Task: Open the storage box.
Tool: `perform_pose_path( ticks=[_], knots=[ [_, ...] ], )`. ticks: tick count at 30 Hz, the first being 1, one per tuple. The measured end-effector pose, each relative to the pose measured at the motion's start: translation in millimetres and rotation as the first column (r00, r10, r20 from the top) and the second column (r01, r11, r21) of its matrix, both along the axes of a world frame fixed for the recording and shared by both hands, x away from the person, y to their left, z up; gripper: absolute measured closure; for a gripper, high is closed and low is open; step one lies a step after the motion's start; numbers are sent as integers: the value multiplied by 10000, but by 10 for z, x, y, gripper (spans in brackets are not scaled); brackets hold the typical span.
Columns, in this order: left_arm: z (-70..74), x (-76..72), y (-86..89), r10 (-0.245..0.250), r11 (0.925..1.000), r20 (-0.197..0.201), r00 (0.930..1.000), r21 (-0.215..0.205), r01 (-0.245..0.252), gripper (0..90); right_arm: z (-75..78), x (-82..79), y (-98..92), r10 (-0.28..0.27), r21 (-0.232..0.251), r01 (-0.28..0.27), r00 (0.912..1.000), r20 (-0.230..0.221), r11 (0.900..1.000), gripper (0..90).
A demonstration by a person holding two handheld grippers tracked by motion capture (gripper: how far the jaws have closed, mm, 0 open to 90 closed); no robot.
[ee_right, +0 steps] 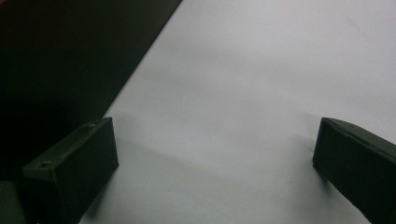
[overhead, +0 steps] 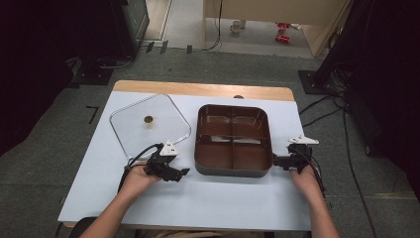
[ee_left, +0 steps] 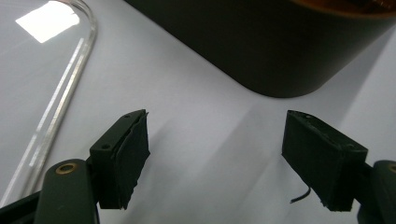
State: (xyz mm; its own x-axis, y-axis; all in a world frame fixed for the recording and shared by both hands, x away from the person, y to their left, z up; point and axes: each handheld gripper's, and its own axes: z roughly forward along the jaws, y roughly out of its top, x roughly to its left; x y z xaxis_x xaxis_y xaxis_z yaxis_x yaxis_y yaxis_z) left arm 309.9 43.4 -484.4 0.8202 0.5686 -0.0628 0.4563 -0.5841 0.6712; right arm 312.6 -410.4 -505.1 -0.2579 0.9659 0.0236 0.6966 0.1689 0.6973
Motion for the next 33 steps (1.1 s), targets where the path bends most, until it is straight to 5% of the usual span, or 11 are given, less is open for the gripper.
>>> perform_pose_path(
  ticks=[6, 9, 33],
  knots=[
    [-75, -28, -54, -82, 10000, 222, 9997, -25, 83, 189, 0, 0, 0, 3, -1, -3, 10000, 4, 10000, 0],
    [-157, -105, -95, -213, 9997, 906, 9957, -105, 223, 95, 0, 0, -1, 5, -3, -5, 10000, 0, 10000, 0],
    [-154, -128, -103, -12, 9999, 922, 9957, -117, 23, 96, 0, -1, 0, 2, -1, -2, 10000, 1, 10000, 0]
  ],
)
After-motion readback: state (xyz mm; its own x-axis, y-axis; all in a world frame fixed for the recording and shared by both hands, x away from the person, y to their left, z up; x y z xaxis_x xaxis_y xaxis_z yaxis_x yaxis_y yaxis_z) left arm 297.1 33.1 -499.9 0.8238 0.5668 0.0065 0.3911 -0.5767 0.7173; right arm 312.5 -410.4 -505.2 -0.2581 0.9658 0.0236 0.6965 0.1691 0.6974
